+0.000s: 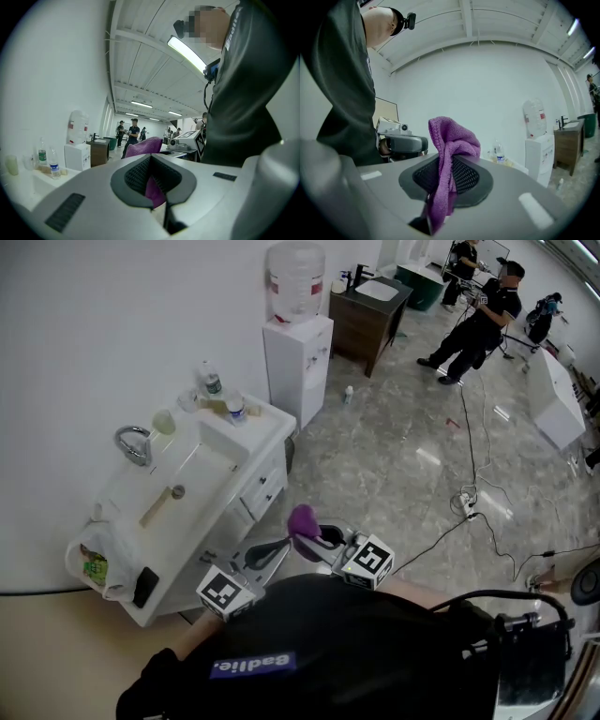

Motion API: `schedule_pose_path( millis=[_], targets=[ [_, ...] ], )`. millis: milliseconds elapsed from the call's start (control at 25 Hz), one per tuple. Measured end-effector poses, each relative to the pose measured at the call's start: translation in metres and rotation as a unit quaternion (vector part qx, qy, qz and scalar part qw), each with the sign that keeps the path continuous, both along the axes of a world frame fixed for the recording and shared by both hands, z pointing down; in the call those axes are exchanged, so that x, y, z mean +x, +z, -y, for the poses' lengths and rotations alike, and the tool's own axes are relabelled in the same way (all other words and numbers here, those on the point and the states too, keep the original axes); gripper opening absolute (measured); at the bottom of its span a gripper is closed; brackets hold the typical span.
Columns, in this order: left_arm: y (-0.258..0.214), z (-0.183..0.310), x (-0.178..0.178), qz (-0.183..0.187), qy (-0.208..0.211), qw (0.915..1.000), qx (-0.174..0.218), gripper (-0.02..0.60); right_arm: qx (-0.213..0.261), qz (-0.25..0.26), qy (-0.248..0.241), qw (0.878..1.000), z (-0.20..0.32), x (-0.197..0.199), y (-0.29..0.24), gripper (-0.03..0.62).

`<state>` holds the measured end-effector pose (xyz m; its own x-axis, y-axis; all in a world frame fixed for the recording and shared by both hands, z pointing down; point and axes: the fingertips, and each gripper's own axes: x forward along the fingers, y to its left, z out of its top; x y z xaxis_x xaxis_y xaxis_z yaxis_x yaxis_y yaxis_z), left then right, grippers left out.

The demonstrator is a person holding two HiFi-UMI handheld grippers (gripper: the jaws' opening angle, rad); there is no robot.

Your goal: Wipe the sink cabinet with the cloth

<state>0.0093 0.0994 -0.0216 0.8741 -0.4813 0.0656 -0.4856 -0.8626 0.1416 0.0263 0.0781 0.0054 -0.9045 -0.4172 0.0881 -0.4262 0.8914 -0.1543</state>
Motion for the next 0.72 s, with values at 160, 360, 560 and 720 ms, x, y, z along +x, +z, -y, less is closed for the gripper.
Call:
schedule_pose_path(
  millis=[160, 360, 560, 720],
  targets=[
    [-0.0004, 0.0008, 0.0031, 0.004, 0.002, 1.0000, 0.000, 0.000, 0.001, -0.003, -0.001, 1.000, 0.0002, 0.0030, 0.0026, 0.057],
    [-0.0006, 0.0010, 0.0067, 0.013, 0.006, 0.9999, -0.004, 0.000, 0.000, 0.001, 0.007, 1.000, 0.0022, 0.0082, 0.0052, 0.057],
    [0.0021, 0.0037, 0.0076, 0.013, 0.008, 0.9999, 0.007, 0.000, -0.001, 0.009, 0.009, 1.000, 0.0030, 0.0080, 0.0010, 0.057],
    [0.0048, 0.0057, 0.0077, 0.011, 0.007, 0.9998, 0.012, 0.000, -0.002, 0.010, 0.013, 1.000, 0.0052, 0.0099, 0.0023, 0.057]
  ],
)
